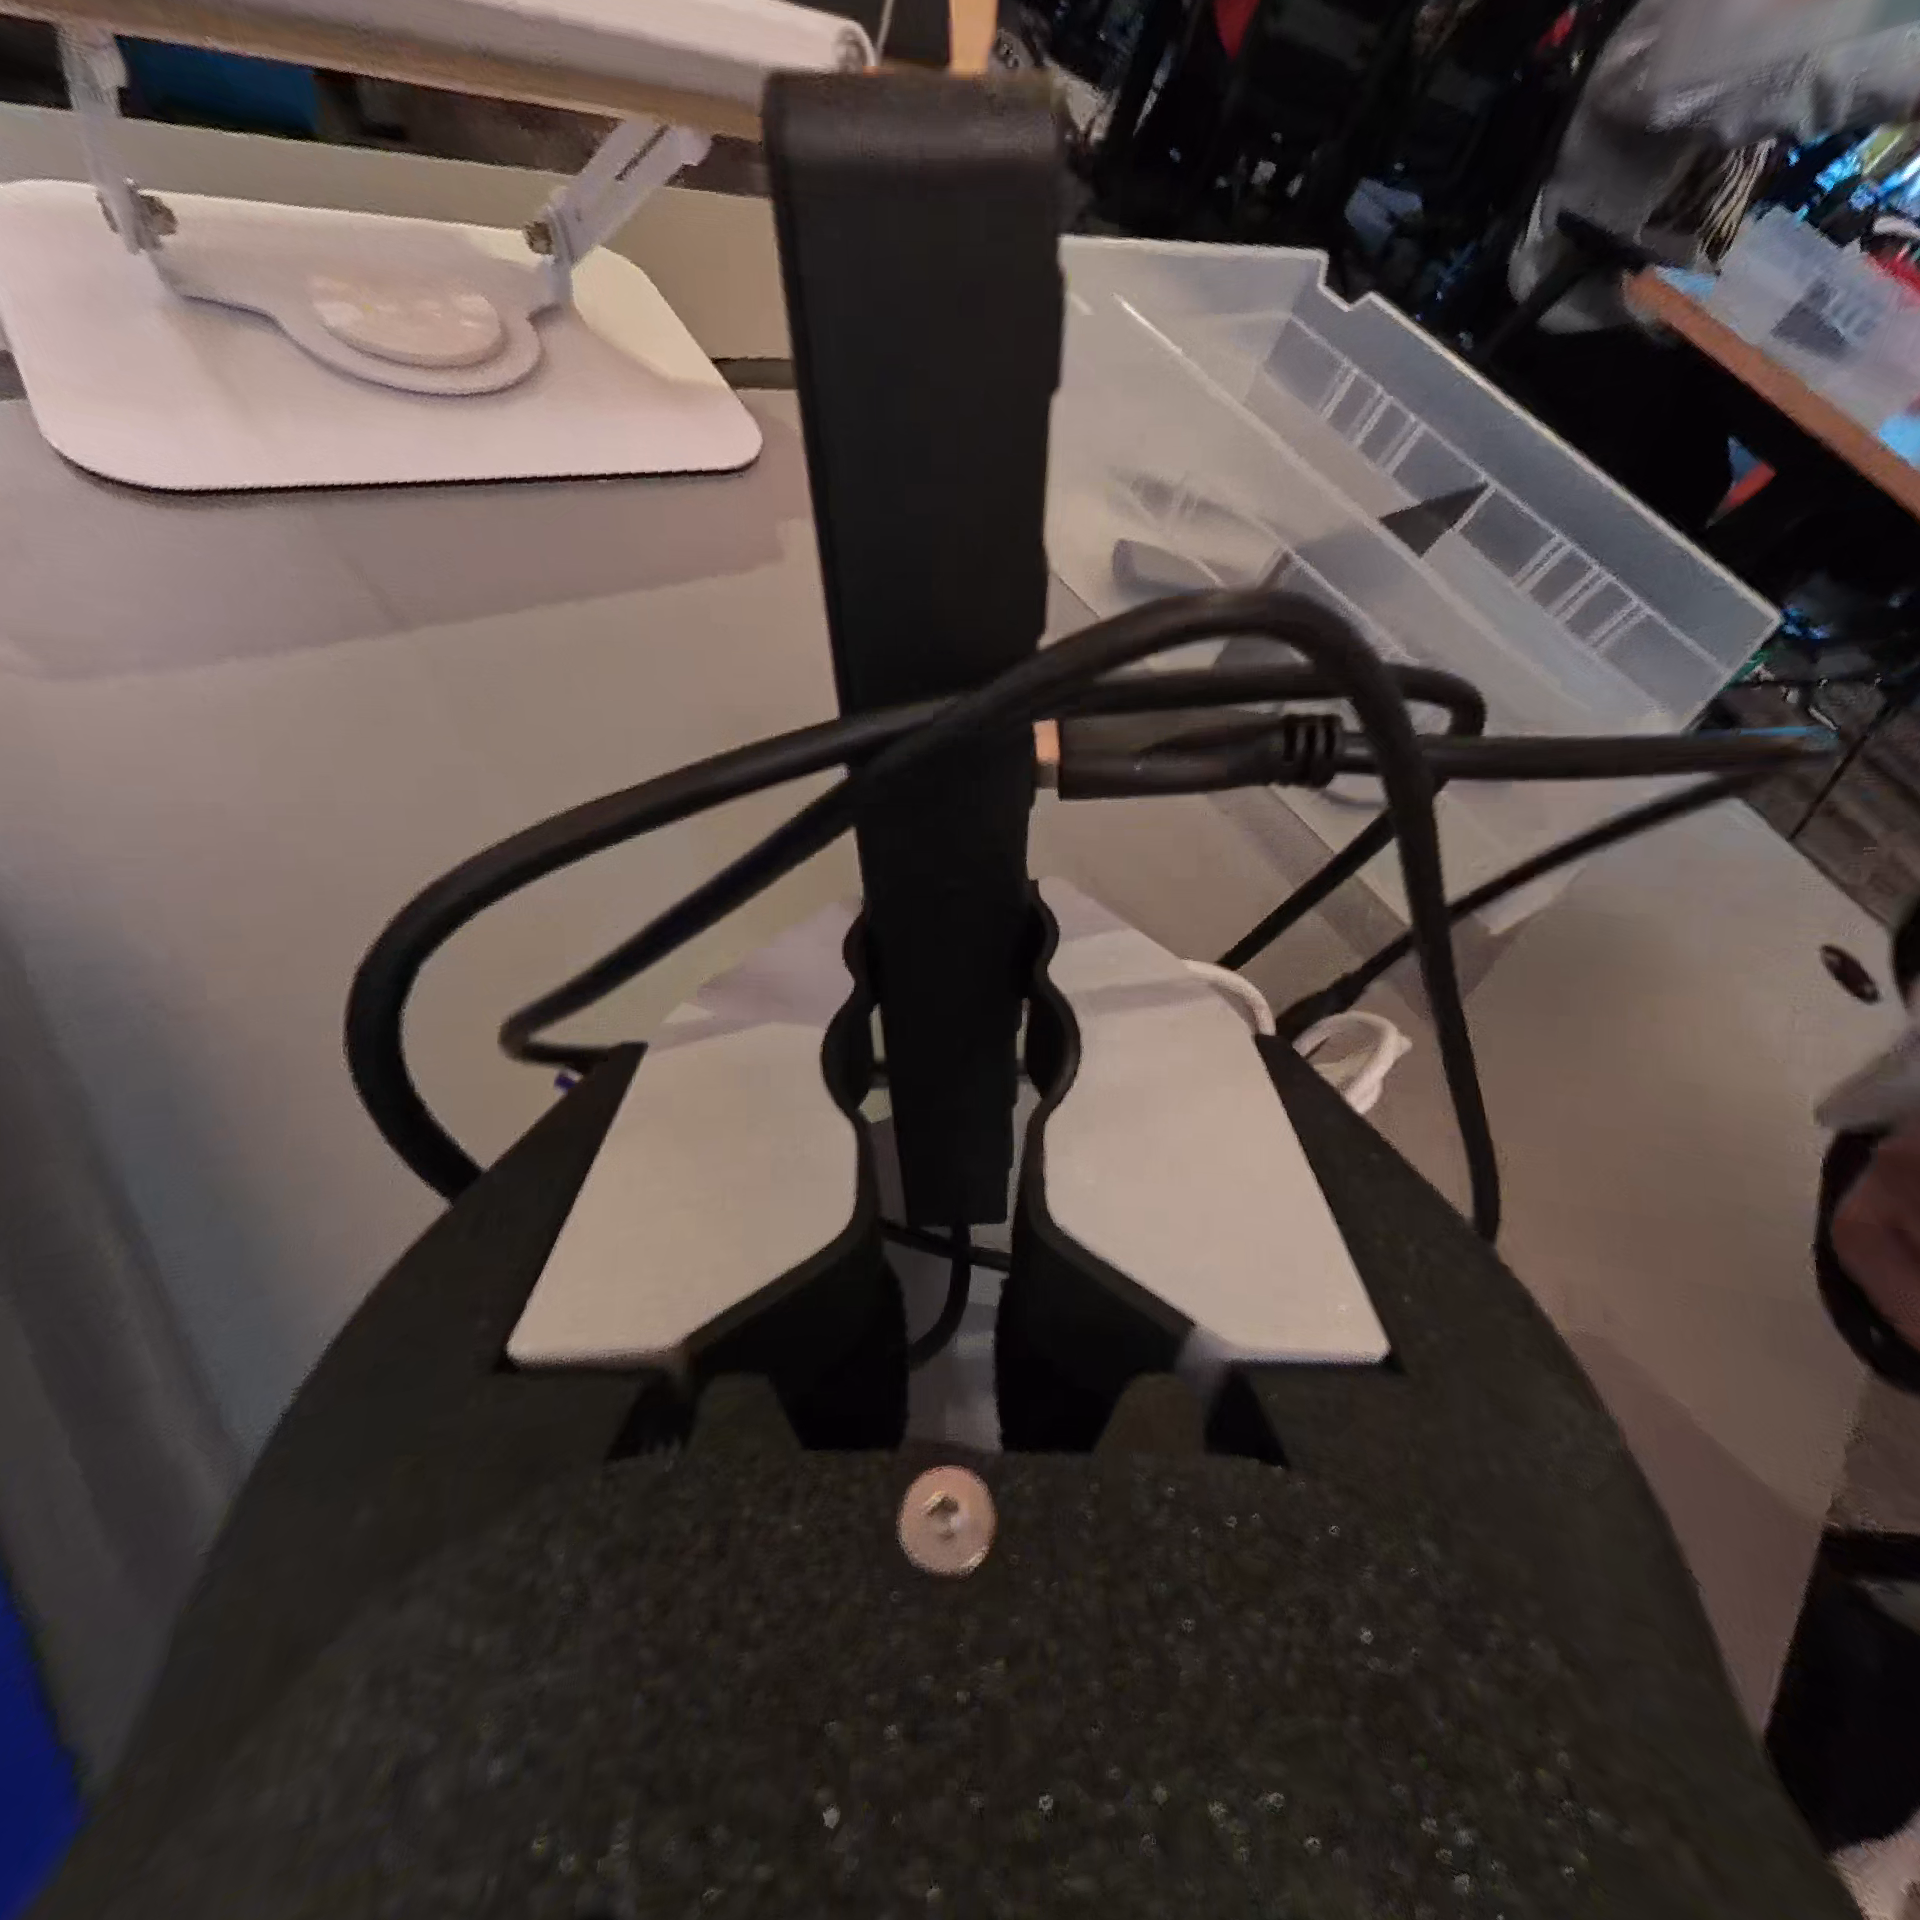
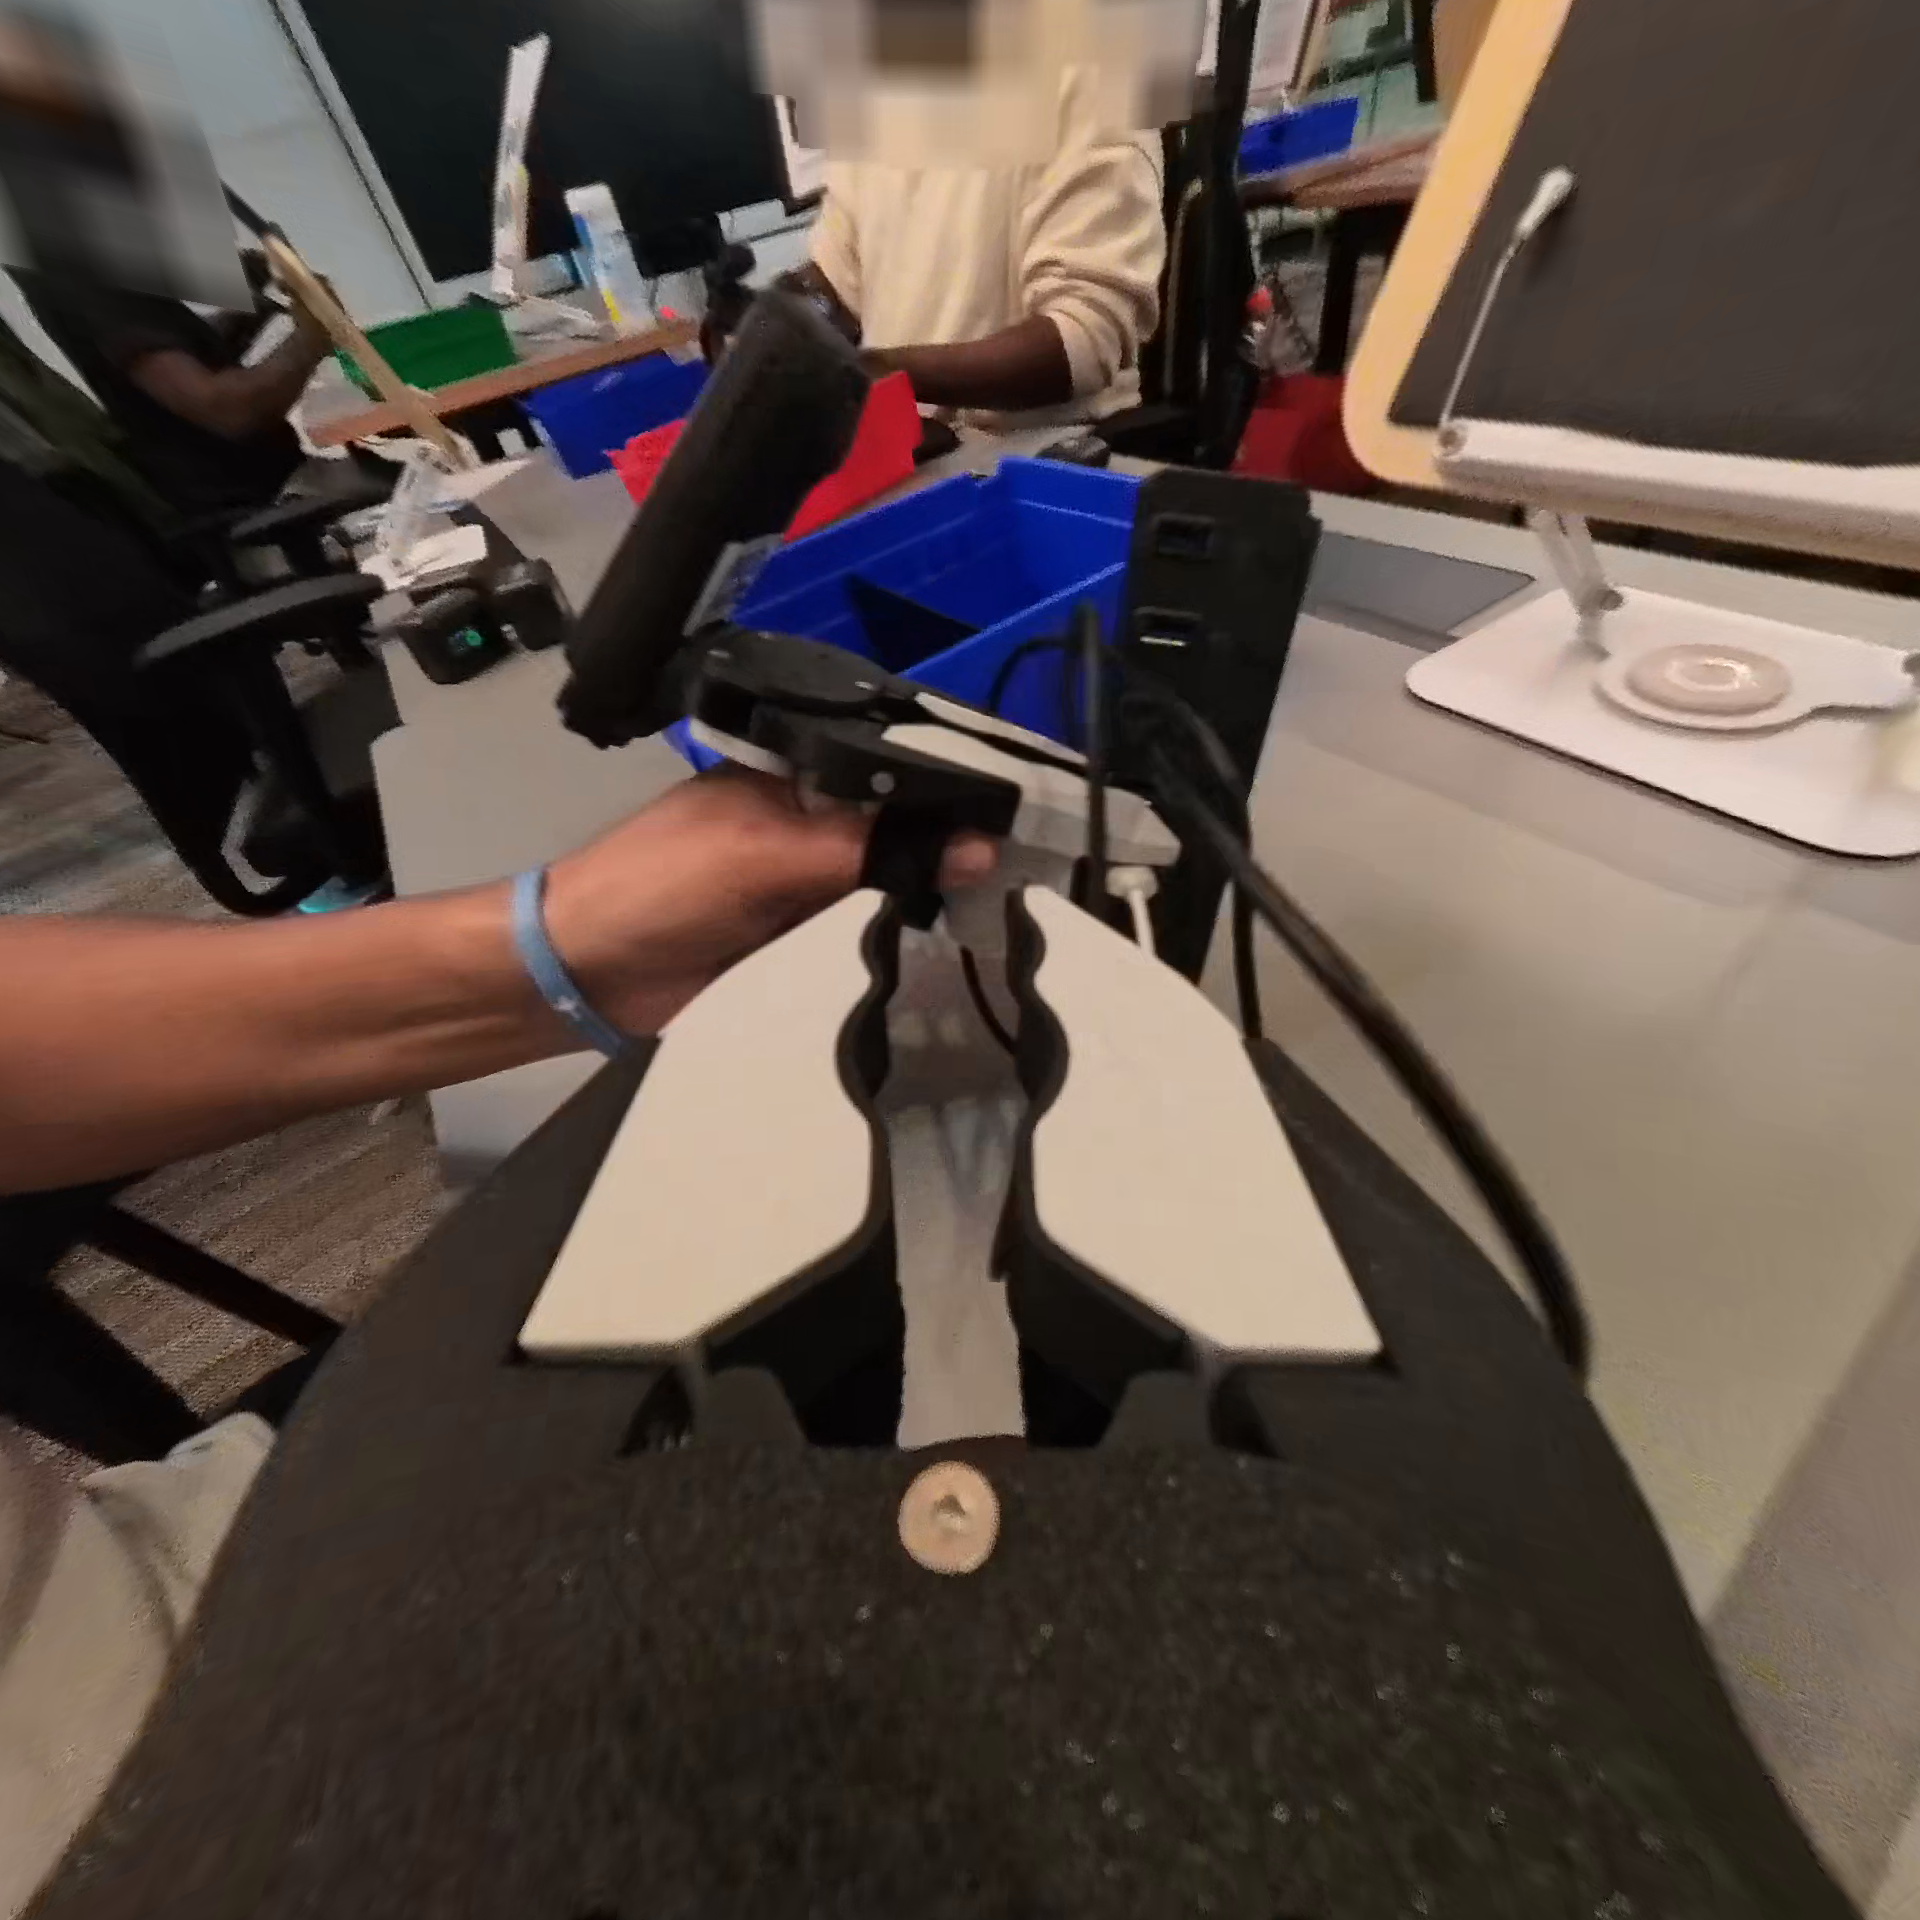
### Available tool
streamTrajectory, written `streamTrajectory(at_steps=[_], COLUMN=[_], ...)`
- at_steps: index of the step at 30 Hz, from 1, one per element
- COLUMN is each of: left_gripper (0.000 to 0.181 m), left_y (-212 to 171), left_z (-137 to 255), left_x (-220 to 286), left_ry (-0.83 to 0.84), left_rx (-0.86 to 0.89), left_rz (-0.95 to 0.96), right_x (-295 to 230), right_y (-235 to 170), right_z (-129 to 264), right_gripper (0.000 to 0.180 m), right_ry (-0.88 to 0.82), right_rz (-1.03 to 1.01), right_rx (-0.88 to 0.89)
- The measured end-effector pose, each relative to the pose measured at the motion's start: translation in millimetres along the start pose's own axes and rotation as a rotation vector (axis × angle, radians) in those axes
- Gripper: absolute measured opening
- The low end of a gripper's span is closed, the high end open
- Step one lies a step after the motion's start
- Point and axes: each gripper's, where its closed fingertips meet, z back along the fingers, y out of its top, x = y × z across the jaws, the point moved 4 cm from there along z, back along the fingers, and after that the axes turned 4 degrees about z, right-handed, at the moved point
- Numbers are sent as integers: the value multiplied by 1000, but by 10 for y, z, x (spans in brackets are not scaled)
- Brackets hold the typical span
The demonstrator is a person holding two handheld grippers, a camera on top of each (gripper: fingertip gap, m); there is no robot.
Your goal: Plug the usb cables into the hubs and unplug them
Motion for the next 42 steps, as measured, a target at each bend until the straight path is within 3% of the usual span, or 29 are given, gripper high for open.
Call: streamTrajectory(at_steps=[3,6,8,14,17,18,21,24,27,31,35,37,38,42], left_gripper=[25,25,25,25,24,25,24,24,24,25,25,25,25,26], left_y=[15,36,63,125,120,111,90,58,29,61,65,64,59,29], left_z=[4,21,42,156,159,140,88,47,30,58,72,66,60,70], left_x=[14,119,226,574,611,587,489,433,457,518,598,645,647,654], left_ry=[-28,-41,-63,-162,-185,-164,-93,-76,-95,-167,-236,-251,-234,-214], left_rx=[14,58,102,225,226,208,171,141,137,160,184,170,168,210], left_rz=[-35,-157,-246,-457,-452,-447,-400,-311,-257,-208,-169,-177,-188,-168], right_x=[-90,155,305,524,405,362,305,310,378,522,248,209,244,297], right_y=[63,417,510,204,-17,-6,71,32,-8,-157,-74,-73,-30,37], right_z=[11,197,195,-57,-173,-168,-98,-104,-146,-176,-178,-189,-165,-138], right_gripper=[23,22,23,25,23,8,2,1,3,22,0,5,17,35], right_ry=[-7,-143,-158,-71,-35,-61,-113,-113,-146,-164,-111,-143,-204,-249], right_rz=[35,135,174,225,252,279,317,340,360,364,466,554,565,424], right_rx=[15,75,18,-191,-198,-150,-40,-56,-88,-156,-35,-17,20,112])
